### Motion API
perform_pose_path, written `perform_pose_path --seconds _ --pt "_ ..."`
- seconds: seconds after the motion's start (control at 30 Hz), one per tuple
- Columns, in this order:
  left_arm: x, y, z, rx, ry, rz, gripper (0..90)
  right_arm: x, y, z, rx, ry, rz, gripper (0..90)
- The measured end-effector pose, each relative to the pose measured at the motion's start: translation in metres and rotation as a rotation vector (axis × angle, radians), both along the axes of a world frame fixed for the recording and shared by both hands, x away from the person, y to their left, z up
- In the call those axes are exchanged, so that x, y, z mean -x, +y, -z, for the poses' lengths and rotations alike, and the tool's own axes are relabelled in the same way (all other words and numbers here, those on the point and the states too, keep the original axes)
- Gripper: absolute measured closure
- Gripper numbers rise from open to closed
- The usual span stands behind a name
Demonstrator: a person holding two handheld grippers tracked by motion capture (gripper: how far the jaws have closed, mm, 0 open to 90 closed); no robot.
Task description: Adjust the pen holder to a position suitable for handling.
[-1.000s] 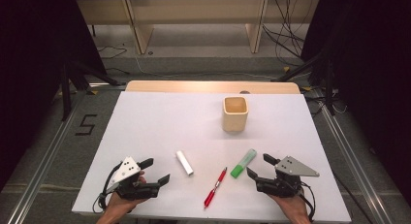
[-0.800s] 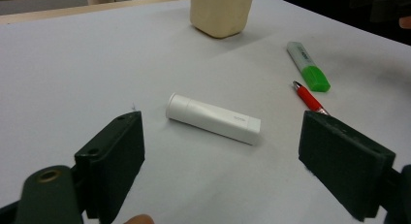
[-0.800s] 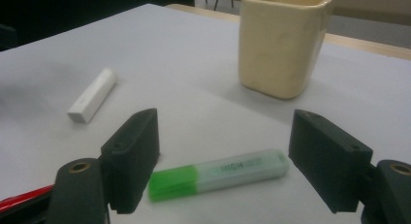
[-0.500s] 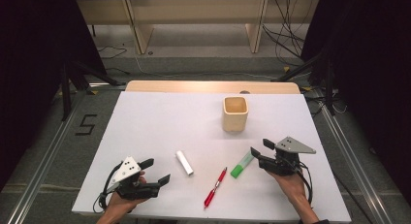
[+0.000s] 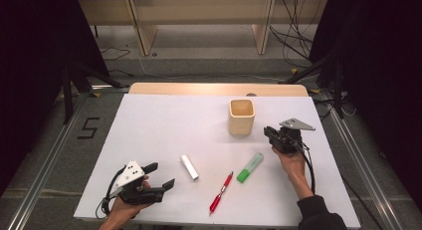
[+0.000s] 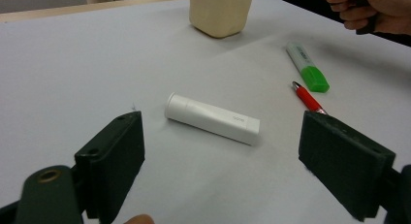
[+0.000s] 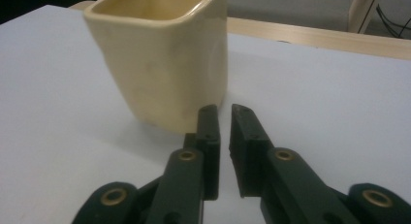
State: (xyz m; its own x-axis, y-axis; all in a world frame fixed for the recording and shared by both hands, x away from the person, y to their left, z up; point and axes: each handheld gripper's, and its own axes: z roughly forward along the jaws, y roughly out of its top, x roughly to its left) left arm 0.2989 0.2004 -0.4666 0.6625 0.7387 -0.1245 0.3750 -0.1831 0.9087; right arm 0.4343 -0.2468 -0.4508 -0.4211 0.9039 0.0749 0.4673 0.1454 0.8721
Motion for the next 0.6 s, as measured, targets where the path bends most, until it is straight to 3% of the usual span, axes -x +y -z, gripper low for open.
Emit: perform_pose_path --seconds 0.17,0.6 --pt "0.0 0.0 0.0 -0.001 0.004 -0.007 16.2 -0.023 0.0 0.001 -0.023 0.028 0.026 90.0" --pt "0.0 0.0 0.0 -0.006 0.007 -0.009 16.3 -0.058 0.014 0.009 0.006 0.106 0.027 90.0"
